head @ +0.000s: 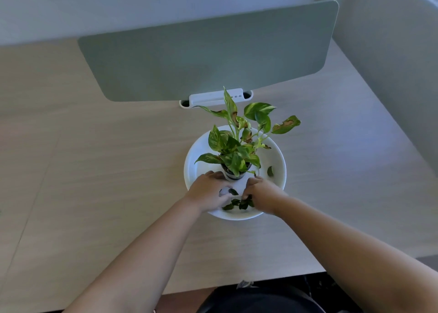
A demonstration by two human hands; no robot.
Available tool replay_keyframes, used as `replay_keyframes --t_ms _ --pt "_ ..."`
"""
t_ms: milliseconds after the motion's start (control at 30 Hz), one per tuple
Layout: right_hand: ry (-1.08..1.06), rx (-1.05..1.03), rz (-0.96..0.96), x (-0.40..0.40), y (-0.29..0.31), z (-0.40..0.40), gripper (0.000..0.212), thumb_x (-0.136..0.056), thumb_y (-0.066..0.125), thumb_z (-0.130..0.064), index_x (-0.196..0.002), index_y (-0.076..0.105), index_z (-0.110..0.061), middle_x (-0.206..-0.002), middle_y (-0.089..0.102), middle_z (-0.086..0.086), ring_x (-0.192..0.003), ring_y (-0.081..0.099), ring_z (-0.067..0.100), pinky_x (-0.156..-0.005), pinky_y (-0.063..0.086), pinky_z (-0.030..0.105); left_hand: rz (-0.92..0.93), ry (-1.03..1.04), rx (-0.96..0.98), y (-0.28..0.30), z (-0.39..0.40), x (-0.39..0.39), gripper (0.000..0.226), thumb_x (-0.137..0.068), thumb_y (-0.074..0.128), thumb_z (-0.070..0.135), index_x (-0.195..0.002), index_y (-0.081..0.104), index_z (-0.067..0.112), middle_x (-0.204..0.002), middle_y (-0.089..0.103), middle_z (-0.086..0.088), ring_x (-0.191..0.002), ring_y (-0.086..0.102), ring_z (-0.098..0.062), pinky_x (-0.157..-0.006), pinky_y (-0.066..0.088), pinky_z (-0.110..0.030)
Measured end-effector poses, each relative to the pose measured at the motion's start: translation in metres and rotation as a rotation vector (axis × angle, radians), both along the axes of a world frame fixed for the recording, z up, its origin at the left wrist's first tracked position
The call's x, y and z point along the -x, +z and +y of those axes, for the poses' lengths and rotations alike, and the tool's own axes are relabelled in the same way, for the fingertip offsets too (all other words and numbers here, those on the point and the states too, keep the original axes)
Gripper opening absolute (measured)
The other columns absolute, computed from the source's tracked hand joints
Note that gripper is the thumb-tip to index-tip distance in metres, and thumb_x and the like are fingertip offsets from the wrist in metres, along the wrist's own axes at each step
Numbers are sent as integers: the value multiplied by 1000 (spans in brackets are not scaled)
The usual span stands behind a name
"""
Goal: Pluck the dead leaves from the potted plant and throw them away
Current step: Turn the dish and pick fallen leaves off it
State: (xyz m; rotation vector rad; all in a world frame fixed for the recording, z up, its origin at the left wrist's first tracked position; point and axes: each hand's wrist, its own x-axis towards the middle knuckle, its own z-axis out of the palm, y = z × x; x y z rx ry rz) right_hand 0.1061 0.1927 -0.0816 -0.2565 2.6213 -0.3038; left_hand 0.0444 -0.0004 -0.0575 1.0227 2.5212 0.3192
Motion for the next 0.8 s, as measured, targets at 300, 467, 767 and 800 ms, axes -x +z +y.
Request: replay_keyframes --t_ms 300,467,767,800 --pt "-314 -5 7 29 6 43 63 -82 56 -6 -142 42 -19 -154 28 2 -138 32 28 -104 44 45 -80 -22 -35 -16 13 -20 24 -87 60 40 -95 75 23 -88 58 5 -87 57 -17 -74 42 -29" --pt "-258 -24 -3 29 0 37 48 -82 49 -3 -129 56 -12 -141 43 5 -120 51 28 -93 52 45 -22 37 -35 -14 2 -16 29 -89 56 46 -109 69 29 -109 60 6 -105 52 -17 -90 42 -33" --pt "-205 -81 27 6 13 34 28 -92 46 -15 -111 66 -18 -114 61 1 -102 62 28 -81 56 41 86 245 241 -19 -20 1 63 -93 43 57 -141 40 17 -155 30 -10 -147 18 -31 -121 8 -46" --pt "-249 -55 64 7 17 37 31 -93 45 -16 -117 64 -20 -117 58 0 -104 60 28 -81 56 41 93 241 275 -19 -20 1 66 -92 42 59 -142 39 15 -153 33 -10 -147 19 -31 -121 5 -48"
